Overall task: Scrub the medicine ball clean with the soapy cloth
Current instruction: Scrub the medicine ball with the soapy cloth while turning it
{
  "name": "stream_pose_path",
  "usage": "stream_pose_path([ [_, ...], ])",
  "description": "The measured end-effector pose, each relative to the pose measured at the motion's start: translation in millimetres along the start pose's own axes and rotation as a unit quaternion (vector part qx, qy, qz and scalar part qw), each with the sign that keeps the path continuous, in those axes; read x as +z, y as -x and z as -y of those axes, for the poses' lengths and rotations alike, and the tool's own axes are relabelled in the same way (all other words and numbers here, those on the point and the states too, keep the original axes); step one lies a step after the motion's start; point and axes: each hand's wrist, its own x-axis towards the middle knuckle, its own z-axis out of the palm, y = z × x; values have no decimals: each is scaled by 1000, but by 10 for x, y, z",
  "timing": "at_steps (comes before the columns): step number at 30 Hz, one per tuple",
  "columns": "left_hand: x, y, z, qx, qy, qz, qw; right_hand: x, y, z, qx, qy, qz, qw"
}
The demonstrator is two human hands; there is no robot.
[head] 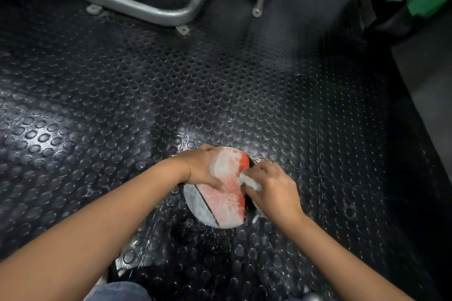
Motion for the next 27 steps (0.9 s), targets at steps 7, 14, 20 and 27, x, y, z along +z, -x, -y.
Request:
stream_pose_path([
  [7, -16, -10, -26, 4, -25, 8, 1000, 1, -112, -49, 34, -24, -13, 999],
  [14, 18, 23, 8, 20, -50, 6, 999, 7, -87, -56, 9, -3, 18, 1000],
  [20, 58, 43, -1, 32, -66, -5, 997, -22, -288, -46, 108, -12, 83, 991],
  [27, 127, 92, -25, 40, -95, -11, 995, -64, -214, -66, 103, -12, 98, 990],
])
